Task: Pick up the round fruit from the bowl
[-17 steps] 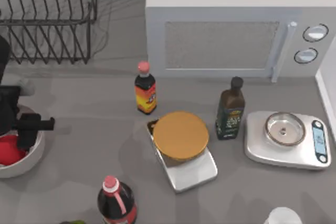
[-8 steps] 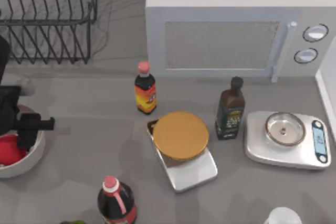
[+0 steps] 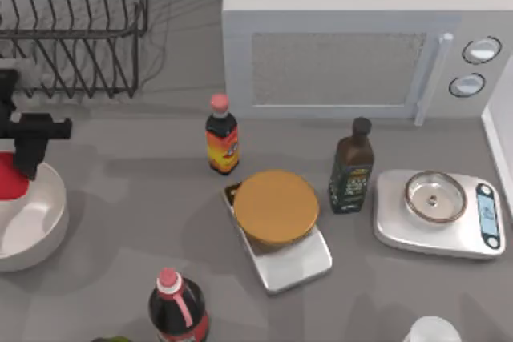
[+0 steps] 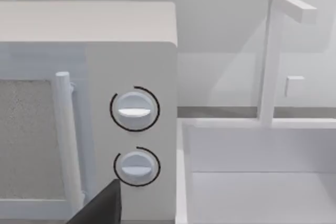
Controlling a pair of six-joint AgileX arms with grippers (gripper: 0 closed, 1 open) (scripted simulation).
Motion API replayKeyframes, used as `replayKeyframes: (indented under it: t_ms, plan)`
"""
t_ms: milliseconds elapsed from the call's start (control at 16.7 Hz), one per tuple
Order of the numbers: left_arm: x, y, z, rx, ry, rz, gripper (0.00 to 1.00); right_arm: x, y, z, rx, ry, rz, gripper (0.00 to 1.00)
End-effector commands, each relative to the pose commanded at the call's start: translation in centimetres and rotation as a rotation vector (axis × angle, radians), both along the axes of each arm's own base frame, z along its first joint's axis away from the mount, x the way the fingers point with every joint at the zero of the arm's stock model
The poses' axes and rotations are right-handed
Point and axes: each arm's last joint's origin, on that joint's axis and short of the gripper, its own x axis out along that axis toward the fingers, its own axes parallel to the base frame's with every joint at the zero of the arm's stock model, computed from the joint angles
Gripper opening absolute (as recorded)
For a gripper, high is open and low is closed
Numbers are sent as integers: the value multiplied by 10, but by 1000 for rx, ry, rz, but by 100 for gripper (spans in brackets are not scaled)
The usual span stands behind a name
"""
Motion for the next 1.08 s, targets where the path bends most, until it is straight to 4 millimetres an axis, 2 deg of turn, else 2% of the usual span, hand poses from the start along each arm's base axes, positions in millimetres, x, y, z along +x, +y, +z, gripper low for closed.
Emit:
replayKeyframes:
  t_ms: [120, 240, 420, 540, 720, 1080]
  plan:
    - [6, 0, 41, 0, 10, 0, 0, 0, 0, 0, 0, 0, 0, 100]
    - [4, 0, 84, 0, 21, 0, 0, 0, 0, 0, 0, 0, 0, 100]
    - [-11, 0, 140, 0, 12, 0, 0, 0, 0, 0, 0, 0, 0, 100]
    - [-22, 0, 167, 0, -3, 0, 0, 0, 0, 0, 0, 0, 0, 100]
    - [-32, 0, 184, 0, -17, 0, 0, 0, 0, 0, 0, 0, 0, 100]
    - [-26, -3, 180, 0, -12, 4, 0, 0, 0, 0, 0, 0, 0, 100]
